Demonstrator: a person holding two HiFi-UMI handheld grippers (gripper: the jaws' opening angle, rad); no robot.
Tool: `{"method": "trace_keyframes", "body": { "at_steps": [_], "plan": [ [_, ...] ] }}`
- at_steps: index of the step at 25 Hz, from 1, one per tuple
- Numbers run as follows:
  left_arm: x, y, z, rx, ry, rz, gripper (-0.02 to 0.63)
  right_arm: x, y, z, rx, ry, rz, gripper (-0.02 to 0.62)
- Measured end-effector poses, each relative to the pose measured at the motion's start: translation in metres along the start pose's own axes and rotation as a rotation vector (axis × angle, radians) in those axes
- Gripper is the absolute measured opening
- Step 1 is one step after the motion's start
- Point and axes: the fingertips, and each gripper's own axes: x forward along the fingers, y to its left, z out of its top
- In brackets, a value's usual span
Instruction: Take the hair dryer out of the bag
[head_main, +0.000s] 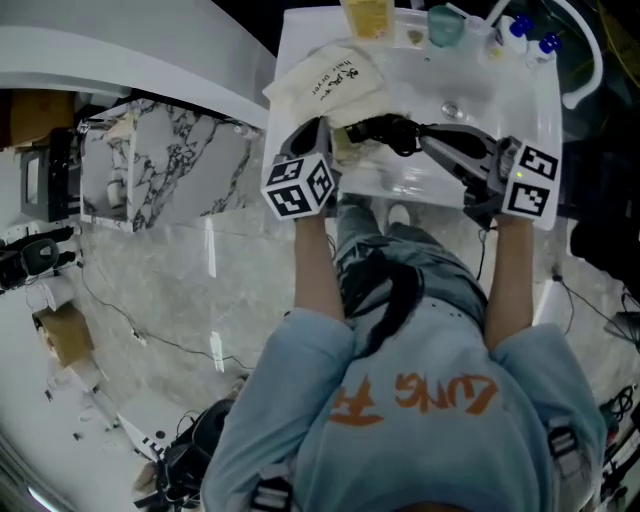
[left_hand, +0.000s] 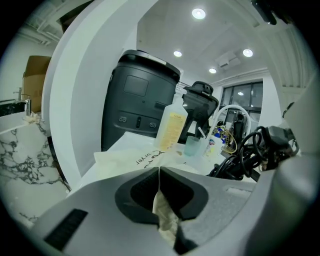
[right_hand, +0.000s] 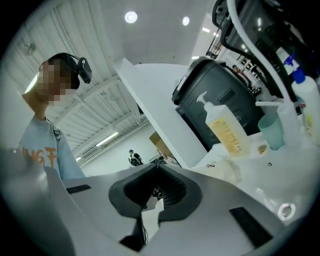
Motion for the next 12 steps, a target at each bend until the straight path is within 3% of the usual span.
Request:
{"method": "trace_keyframes", "body": {
  "at_steps": [6,12],
  "plan": [
    [0.004,-0.008,-0.002,0.043,0.014,0.003,0.008,-0.030,0.010,0.032,-0.084,-0.092,-0.085,0.014],
    [0.013,-0.015,-0.003,0.027,0.007,0.019,0.008,-0.037,0.040,0.051,-0.203,-0.073,-0.080,0.015]
  ]
}}
